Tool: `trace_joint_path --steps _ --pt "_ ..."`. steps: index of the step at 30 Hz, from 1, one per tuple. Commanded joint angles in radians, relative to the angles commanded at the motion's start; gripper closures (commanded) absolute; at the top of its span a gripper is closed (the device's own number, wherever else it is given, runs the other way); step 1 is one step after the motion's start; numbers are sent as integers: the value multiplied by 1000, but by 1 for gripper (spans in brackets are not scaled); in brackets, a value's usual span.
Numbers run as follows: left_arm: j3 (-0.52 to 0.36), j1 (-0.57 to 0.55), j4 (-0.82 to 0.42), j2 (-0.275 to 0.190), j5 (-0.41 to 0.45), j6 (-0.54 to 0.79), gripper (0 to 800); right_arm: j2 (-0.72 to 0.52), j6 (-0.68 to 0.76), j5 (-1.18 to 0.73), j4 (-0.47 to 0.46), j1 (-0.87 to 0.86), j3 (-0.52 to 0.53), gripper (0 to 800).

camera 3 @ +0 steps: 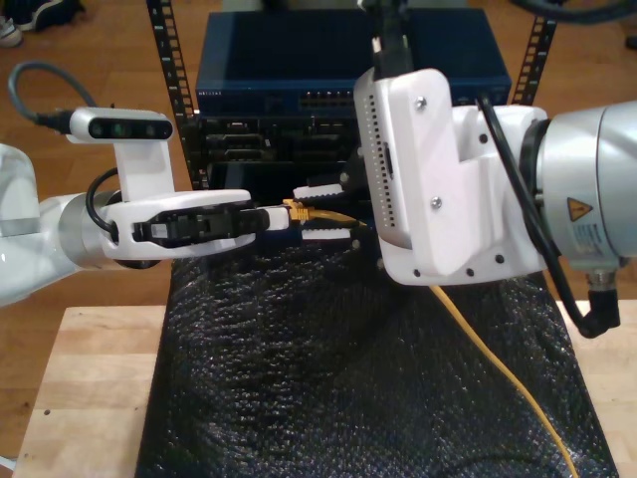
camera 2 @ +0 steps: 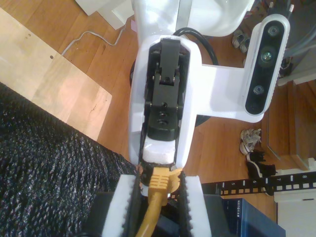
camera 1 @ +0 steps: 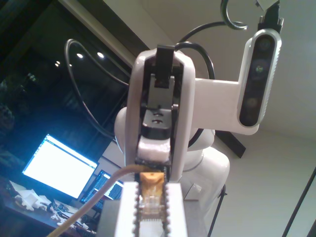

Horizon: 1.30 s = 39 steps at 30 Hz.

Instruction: Grab the cable and plug it in

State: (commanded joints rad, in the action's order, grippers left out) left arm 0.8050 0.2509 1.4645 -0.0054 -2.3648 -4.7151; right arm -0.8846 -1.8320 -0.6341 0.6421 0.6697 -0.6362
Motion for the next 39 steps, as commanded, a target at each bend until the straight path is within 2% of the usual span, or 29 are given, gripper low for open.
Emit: trace_joint_path --steps 39 --pt "5 -2 0 6 0 0 794 2 0 0 17 0 0 631"
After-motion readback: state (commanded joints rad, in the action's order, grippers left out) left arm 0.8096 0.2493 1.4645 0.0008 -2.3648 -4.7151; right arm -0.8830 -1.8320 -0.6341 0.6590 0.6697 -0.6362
